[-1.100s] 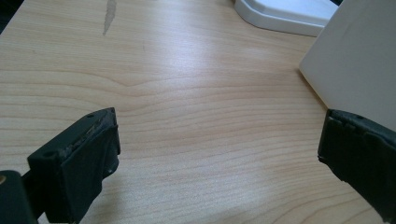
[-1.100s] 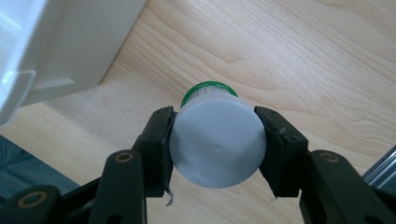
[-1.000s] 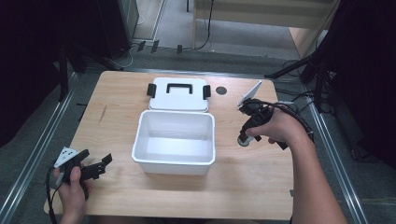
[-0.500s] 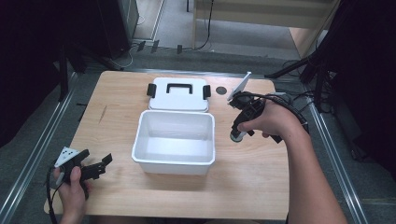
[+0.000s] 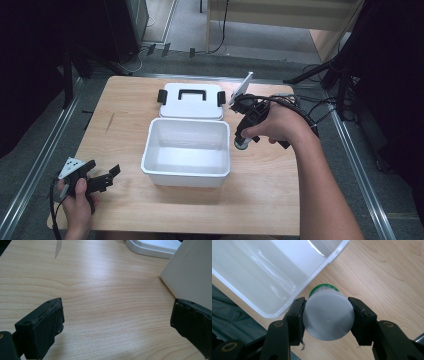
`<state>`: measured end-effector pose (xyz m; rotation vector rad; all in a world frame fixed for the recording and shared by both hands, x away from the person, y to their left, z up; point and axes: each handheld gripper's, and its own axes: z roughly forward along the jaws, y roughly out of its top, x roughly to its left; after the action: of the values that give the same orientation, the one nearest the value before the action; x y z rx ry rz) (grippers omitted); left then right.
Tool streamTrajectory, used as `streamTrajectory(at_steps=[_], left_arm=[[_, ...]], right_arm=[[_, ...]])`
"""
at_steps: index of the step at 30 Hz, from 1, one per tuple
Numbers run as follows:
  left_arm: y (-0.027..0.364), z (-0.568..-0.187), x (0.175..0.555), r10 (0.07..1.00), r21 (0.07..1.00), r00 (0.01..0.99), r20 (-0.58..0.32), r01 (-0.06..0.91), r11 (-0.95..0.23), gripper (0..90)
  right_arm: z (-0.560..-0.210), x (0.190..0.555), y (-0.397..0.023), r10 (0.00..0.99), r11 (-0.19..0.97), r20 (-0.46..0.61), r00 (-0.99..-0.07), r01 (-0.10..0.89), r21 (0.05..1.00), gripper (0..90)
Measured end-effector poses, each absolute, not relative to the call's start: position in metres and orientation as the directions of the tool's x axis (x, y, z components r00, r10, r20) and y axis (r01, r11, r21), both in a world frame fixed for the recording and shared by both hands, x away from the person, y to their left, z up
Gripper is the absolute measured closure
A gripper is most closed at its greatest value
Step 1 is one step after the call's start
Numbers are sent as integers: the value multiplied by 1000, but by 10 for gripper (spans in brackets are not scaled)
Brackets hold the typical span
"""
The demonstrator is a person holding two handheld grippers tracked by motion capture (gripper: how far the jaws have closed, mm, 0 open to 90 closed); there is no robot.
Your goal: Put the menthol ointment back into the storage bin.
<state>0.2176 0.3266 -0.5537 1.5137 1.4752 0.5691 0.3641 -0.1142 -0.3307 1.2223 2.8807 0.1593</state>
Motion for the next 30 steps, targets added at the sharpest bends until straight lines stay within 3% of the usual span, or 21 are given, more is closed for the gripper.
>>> streamTrajectory(at_steps=[30], left_arm=[[327, -554, 218, 948, 839, 175, -266, 527, 138, 0]], right_arm=[[-343, 367, -53, 610, 785, 43, -791, 611, 105, 511]])
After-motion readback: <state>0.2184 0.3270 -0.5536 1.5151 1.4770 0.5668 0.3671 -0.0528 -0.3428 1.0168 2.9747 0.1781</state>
